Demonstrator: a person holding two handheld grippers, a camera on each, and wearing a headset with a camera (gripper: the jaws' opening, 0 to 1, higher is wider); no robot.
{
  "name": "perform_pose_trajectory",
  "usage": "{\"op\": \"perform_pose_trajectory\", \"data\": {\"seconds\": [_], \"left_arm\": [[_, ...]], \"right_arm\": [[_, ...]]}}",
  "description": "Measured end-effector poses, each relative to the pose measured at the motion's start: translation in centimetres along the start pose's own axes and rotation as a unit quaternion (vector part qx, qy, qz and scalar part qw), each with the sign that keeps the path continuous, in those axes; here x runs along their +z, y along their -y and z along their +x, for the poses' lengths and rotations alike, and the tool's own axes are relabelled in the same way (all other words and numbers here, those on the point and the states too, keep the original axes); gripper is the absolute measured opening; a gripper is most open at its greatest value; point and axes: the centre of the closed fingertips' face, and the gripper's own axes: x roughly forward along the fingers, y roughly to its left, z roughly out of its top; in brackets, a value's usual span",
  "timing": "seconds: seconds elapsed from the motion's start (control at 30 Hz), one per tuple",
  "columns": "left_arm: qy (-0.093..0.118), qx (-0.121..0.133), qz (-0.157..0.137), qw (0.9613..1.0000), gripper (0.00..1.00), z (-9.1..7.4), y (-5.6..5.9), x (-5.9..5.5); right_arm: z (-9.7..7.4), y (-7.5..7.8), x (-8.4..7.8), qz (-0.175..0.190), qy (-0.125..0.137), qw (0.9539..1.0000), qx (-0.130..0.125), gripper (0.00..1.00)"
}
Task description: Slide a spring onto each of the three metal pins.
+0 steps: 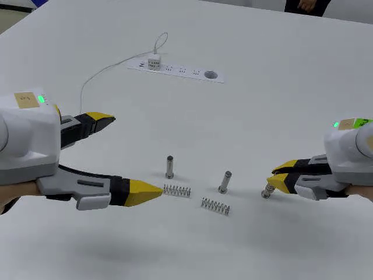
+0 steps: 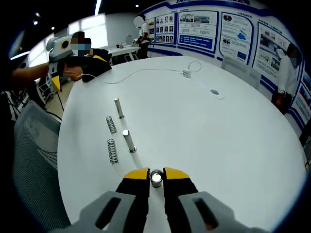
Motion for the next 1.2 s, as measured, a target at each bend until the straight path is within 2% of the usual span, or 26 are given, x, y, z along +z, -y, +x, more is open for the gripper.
{"op": "perform_pose_trajectory", "data": {"seconds": [0.3,0.57,0.7,1.0,1.2], "left_arm": [[-0.003,0.009,-0.002,0.9999,1.0,-0.3,-0.4,-0.3],[-0.007,0.008,-0.004,0.9999,1.0,-0.2,-0.4,-0.6],[-0.005,0.006,-0.006,1.0,1.0,-0.3,-0.3,-0.6],[-0.005,0.006,-0.006,0.9999,1.0,-0.3,-0.3,-0.6],[-0.003,0.007,-0.007,0.9999,1.0,-0.5,-0.3,-0.5]], "right_arm": [[0.6,-0.1,-0.8,-0.012,-0.013,0.9998,0.001,0.11],[1.2,0.0,-1.4,-0.035,-0.027,0.999,0.0,0.11],[1.3,0.2,-1.2,-0.034,-0.026,0.9991,-0.002,0.11],[1.5,0.1,-1.9,-0.041,-0.043,0.9982,-0.001,0.15],[1.1,0.2,-1.6,-0.038,-0.038,0.9985,-0.005,0.16]]}}
